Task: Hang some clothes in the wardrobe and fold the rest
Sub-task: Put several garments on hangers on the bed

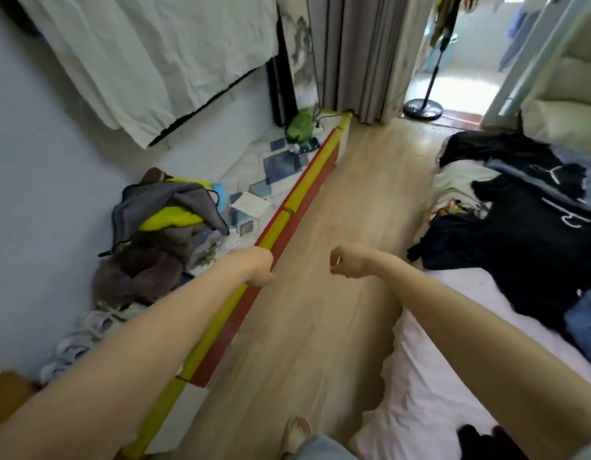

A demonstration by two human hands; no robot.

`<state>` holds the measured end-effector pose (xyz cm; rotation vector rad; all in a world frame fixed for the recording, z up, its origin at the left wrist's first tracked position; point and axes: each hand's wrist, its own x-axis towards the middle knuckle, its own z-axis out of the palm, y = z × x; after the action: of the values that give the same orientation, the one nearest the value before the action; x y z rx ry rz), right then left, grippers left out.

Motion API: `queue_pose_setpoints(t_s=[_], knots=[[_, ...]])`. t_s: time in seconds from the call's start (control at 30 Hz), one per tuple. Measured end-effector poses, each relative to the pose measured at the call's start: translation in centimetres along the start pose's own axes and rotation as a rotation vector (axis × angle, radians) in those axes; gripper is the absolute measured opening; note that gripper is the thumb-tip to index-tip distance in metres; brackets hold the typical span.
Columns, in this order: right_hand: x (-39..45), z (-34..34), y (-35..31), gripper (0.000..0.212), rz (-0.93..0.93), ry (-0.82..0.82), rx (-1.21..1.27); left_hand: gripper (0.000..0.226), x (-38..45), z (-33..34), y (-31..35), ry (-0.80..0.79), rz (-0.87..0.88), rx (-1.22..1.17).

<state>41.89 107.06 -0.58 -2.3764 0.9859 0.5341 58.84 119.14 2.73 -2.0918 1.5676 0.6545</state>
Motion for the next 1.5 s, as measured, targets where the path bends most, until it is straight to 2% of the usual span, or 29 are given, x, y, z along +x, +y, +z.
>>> queue_pose_setpoints(t_s=[0.17,0.27,0.37,0.5,0.63,0.73,0.93,1.07,1.17,1.3,1.43,1.5], knots=[[4.0,-5.7,8.5,0.031,0.18,0.143,0.099,0.039,11.4,-9.0,4.2,0.049,0.184,0.036],[5.6,-8.2,14.6,0.028,0.297,0.144,0.11,0.043,18.2,-14.0,8.6,0.058,0.307,0.116],[7.2,-9.8,21.0,0.015,0.447,0.137,0.149,0.044,24.5,-18.2,13.3,0.067,0.441,0.183],[9.3,-12.5,28.8,0.02,0.668,0.227,0.304,0.044,32.8,-24.3,18.7,0.061,0.632,0.336],[10.3,-15.5,33.6,0.014,0.826,0.281,0.436,0.046,38.7,-30.6,21.9,0.053,0.727,0.447],[11.0,-18.5,38.0,0.018,0.92,0.359,0.543,0.043,43.9,-37.1,26.5,0.085,0.832,0.455],[12.1,-20.6,47.7,0.012,1.138,0.493,0.68,0.041,53.7,-42.6,38.5,0.047,0.981,0.577],[13.8,-22.6,55.3,0.013,1.2,0.534,0.758,0.042,59.1,-45.3,45.9,0.045,1.029,0.624],[15.0,-25.2,60.2,0.015,1.202,0.496,0.81,0.041,62.6,-48.2,50.1,0.022,1.036,0.657],[16.8,-29.6,68.6,0.02,1.238,0.529,0.813,0.031,69.4,-53.1,58.0,0.064,1.076,0.595],[19.4,-31.7,74.6,0.022,1.272,0.49,0.816,0.019,75.6,-55.6,64.1,0.065,1.129,0.68],[21.3,-32.2,78.8,0.022,1.304,0.506,0.846,0.025,79.6,-56.6,68.5,0.061,1.188,0.697]])
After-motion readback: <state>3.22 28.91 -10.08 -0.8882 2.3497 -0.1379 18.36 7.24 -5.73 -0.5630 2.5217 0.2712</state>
